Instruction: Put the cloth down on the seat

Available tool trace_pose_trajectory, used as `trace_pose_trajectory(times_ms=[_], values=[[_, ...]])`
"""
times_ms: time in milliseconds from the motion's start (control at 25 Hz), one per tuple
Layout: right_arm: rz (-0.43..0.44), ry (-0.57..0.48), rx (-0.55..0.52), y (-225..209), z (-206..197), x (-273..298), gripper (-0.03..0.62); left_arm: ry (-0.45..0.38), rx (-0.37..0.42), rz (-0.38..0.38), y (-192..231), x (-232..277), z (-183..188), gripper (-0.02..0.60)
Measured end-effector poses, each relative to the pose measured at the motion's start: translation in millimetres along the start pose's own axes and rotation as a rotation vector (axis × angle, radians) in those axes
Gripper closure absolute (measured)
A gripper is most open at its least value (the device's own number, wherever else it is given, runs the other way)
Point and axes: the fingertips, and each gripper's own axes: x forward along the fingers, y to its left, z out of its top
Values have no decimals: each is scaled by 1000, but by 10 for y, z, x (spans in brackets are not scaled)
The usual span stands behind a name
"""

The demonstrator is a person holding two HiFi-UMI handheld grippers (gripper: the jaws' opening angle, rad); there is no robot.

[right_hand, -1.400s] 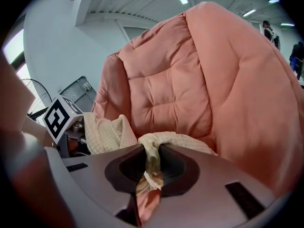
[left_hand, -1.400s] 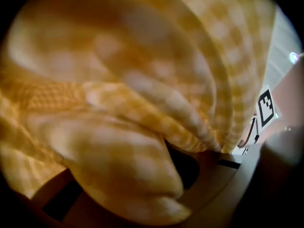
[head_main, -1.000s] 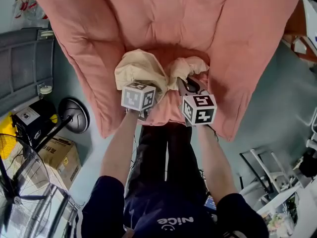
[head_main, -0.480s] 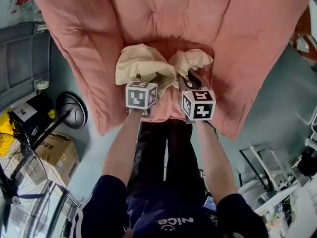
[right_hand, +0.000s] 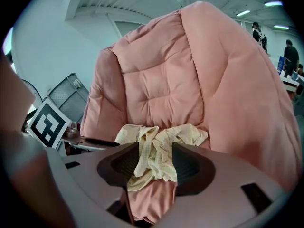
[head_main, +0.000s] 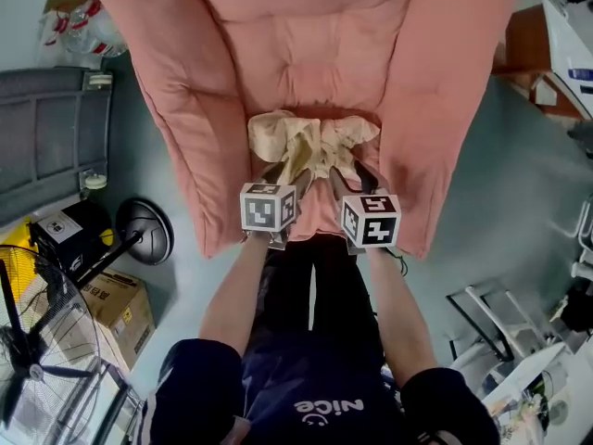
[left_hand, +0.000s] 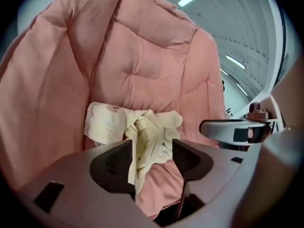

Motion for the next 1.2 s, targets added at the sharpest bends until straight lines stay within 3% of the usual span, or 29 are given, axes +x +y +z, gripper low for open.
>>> trace_pose_trajectory(times_ms=[400, 560, 800, 1200], values=[[5, -85, -65, 562, 355, -963, 395, -102, 143, -137, -795, -1109, 361, 291], [-8, -135, -89, 701, 483, -1428, 395, -141, 157, -183, -1048, -1579, 403, 282], [-8, -228, -82, 918, 657, -2111, 395, -258, 192, -181, -1260, -2320, 524, 282], [17, -386, -219, 1440, 847, -2981, 395, -473, 264, -197, -1557, -3325, 591, 282]])
